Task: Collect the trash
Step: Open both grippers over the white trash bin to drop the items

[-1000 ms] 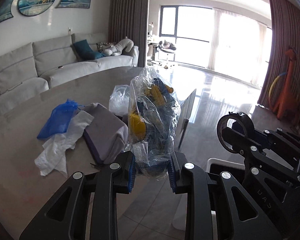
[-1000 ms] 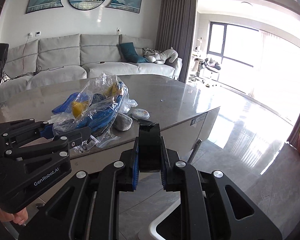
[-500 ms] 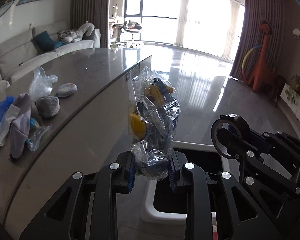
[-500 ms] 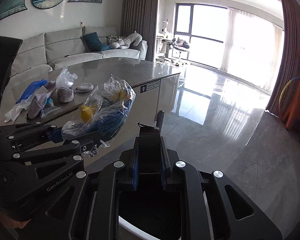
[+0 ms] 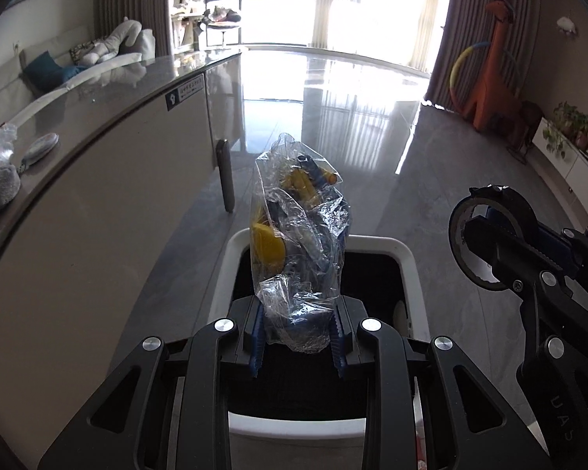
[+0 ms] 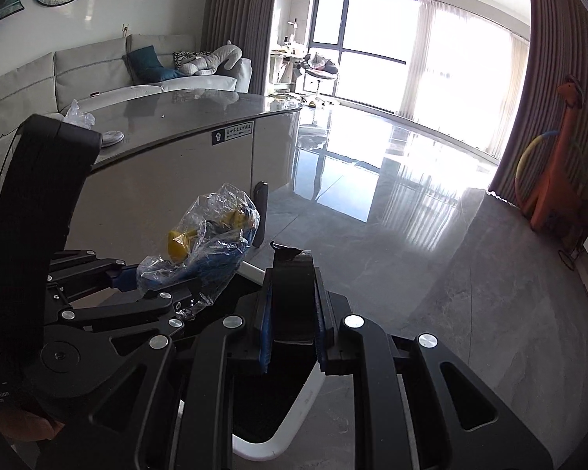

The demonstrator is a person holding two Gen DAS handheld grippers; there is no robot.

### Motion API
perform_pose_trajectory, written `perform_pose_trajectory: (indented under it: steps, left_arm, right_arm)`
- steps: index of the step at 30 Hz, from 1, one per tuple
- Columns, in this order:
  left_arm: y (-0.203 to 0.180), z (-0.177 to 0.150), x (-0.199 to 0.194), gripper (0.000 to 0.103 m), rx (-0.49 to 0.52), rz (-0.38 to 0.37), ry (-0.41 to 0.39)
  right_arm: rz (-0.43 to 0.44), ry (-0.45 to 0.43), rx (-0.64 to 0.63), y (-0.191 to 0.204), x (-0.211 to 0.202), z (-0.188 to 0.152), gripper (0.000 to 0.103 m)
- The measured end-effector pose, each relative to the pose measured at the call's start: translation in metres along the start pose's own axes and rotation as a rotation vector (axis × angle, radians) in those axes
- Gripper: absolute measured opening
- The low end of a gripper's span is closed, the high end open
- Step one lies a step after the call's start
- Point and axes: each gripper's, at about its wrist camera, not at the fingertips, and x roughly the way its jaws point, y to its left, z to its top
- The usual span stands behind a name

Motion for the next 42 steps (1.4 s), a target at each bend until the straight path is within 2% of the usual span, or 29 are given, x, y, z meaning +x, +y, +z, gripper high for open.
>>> perform_pose_trajectory:
  steps: [1,2,3,4,5,6,8,11,16,23,29,39,40,41,42]
  left_arm:
    - [-0.004,-0.001,0.003,0.034,0.008,0.012,0.005]
    - [-0.006,-0.002,0.008,0.065,0.016,0.055,0.020]
    - [-0.009,-0.002,0.013,0.089,0.022,0.112,0.044]
    - [-0.010,-0.004,0.017,0.099,0.029,0.169,0.056]
    - [-0.012,-0.005,0.024,0.099,0.051,0.203,0.072]
    - [-0.013,-0.007,0.030,0.098,0.072,0.206,0.095]
    - [-0.012,-0.011,0.042,0.098,0.075,0.190,0.151]
    - [-0.009,-0.011,0.045,0.099,0.058,0.171,0.166]
    - [-0.001,-0.008,0.034,0.099,0.044,0.198,0.137]
    - [0.027,0.002,0.007,0.099,-0.004,0.334,0.064]
    - [0.056,0.004,-0.006,0.098,-0.084,0.339,0.053]
    - [0.065,-0.002,-0.020,0.098,-0.105,0.347,0.042]
    - [0.066,-0.002,-0.021,0.098,-0.105,0.347,0.039]
    - [0.067,-0.002,-0.021,0.098,-0.105,0.346,0.037]
    - [0.068,-0.002,-0.022,0.098,-0.106,0.344,0.036]
  right_arm:
    - [-0.002,0.003,0.005,-0.002,0.000,-0.001,0.018]
    - [-0.005,0.010,0.009,-0.002,0.002,0.000,0.018]
    - [-0.007,0.016,0.013,-0.004,0.004,-0.001,0.018]
    - [-0.009,0.021,0.017,-0.005,0.005,-0.001,0.018]
    - [-0.009,0.027,0.021,-0.007,0.007,-0.002,0.018]
    - [-0.009,0.032,0.025,-0.007,0.008,-0.002,0.018]
    - [-0.007,0.040,0.028,-0.007,0.011,-0.002,0.018]
    - [-0.003,0.050,0.026,-0.006,0.011,-0.002,0.018]
    - [0.005,0.052,0.024,-0.004,0.013,-0.002,0.018]
    - [0.024,0.068,0.027,0.004,0.037,-0.003,0.019]
    - [0.073,0.131,0.017,0.023,0.066,-0.012,0.019]
    - [0.088,0.177,0.032,0.037,0.093,-0.024,0.019]
    - [0.082,0.181,0.035,0.036,0.094,-0.025,0.021]
    - [0.082,0.187,0.040,0.034,0.095,-0.025,0.028]
    - [0.085,0.200,0.046,0.035,0.097,-0.023,0.068]
